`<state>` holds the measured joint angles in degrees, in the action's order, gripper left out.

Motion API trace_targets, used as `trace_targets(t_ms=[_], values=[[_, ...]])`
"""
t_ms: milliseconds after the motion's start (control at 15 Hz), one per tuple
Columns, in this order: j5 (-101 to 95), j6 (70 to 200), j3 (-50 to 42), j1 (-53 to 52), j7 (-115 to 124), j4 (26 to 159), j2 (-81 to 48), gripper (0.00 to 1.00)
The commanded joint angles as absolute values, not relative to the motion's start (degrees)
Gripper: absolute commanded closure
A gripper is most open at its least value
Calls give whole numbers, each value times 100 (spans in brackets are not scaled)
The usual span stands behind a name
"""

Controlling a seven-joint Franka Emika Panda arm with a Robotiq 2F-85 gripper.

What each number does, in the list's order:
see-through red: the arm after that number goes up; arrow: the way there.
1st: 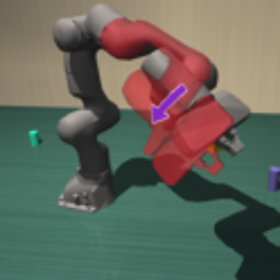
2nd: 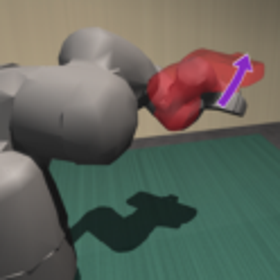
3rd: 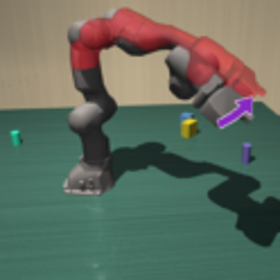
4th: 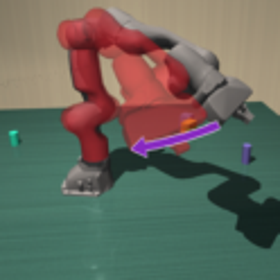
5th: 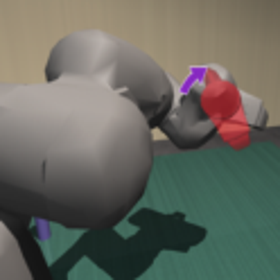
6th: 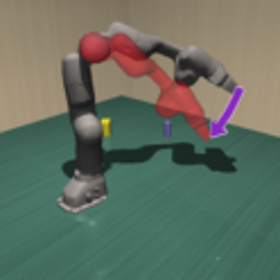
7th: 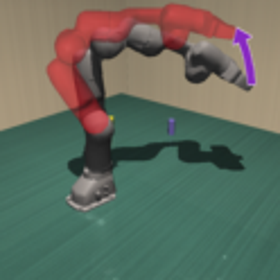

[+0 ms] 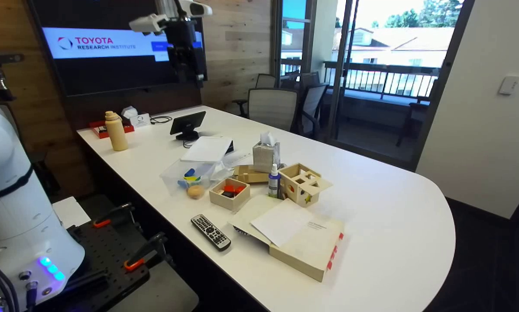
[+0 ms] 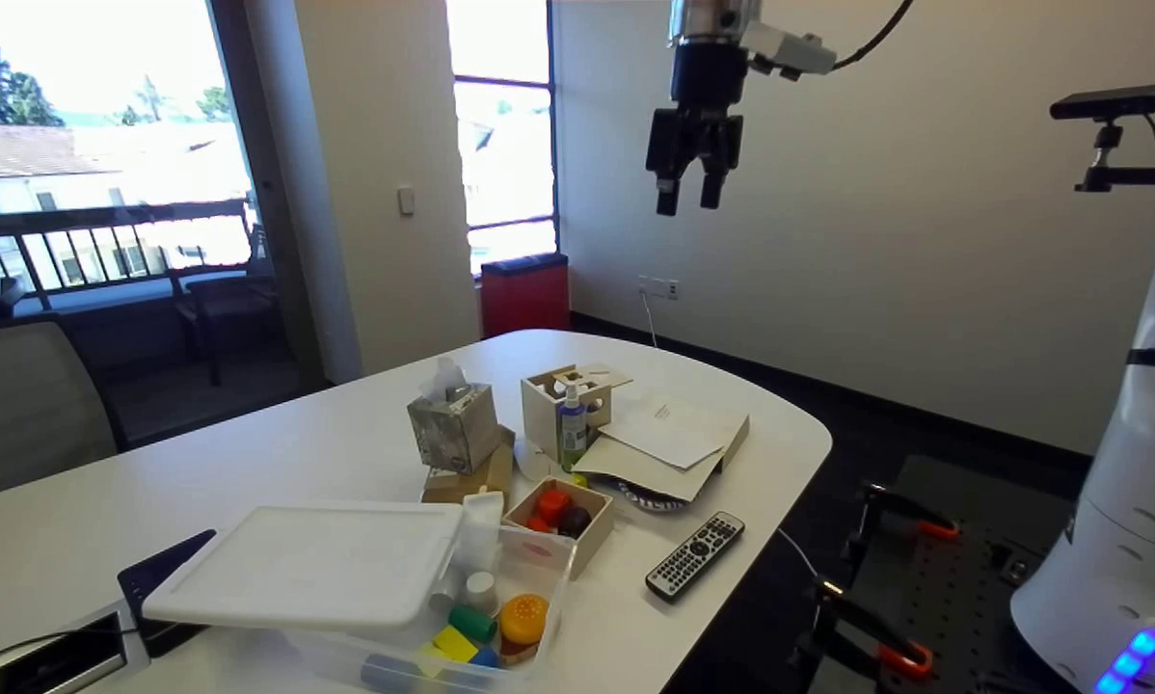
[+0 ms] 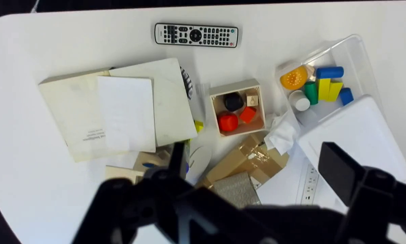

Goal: Use the white napkin to wipe the book.

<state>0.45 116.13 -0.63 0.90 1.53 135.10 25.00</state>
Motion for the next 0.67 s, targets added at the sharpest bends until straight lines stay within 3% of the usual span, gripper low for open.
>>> trace_targets(t_ms=[0,600], values=[[173,12838,26,-2,237,13288,1135,0],[894,15028,471,-361,229,12056,-2440,0]])
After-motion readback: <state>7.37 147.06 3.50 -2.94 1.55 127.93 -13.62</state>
